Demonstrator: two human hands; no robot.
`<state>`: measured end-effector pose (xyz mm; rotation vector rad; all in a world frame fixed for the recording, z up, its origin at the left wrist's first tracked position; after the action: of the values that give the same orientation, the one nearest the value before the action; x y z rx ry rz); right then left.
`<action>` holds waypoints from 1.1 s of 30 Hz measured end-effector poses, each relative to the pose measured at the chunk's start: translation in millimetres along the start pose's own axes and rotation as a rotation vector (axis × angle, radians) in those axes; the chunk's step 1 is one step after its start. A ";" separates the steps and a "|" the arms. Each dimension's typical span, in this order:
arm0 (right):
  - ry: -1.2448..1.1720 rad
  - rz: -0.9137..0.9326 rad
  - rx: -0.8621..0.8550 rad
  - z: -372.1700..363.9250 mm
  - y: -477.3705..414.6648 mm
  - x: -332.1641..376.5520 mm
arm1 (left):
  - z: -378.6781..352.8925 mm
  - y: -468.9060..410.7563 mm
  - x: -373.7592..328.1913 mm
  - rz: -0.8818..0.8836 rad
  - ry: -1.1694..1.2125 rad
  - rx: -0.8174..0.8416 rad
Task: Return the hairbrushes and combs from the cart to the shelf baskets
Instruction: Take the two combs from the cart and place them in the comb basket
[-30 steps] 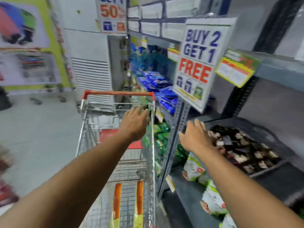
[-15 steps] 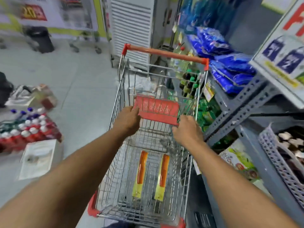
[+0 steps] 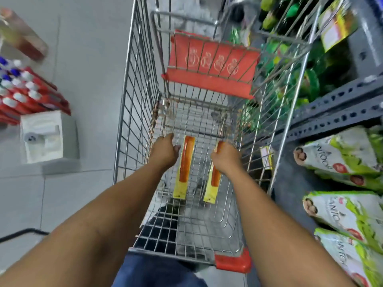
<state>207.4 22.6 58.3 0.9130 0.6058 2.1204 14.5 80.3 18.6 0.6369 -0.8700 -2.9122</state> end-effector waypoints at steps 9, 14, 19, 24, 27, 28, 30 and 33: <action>0.042 -0.231 0.034 -70.8 -40.8 -71.9 | -97.8 1.4 34.7 0.222 0.059 0.231; 0.114 -0.288 0.016 -90.7 -47.1 -95.5 | -112.7 -6.3 38.4 0.247 0.009 0.203; 0.127 -0.314 -0.082 -95.7 -58.7 -106.2 | -117.2 -13.7 33.2 0.265 -0.018 0.223; 0.117 -0.329 -0.126 -89.7 -64.9 -105.7 | -117.4 -14.2 35.9 0.249 0.031 0.195; 0.199 -0.316 -0.115 -85.7 -64.9 -102.2 | -114.2 -13.0 39.5 0.261 0.083 0.164; 0.234 -0.308 -0.108 -84.3 -64.3 -100.4 | -113.5 -12.1 40.1 0.269 0.103 0.163; 0.275 -0.297 -0.087 -84.6 -62.5 -99.1 | -115.8 -11.5 41.7 0.288 0.130 0.170; 0.289 -0.293 -0.070 -84.8 -62.0 -100.7 | -118.5 -14.0 43.2 0.314 0.144 0.190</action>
<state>218.1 -28.1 -77.6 0.4490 0.7546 2.0036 22.8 24.2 -95.0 0.6450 -1.1221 -2.4949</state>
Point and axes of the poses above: each hand's wrist, its own y-axis away from the middle knuckle, its own z-axis out of the back of the hand, x = y × z, the point moved 6 cm from there along -y, towards the middle knuckle, and after that the axes turned 7 degrees about -y, right-handed, at the moved point
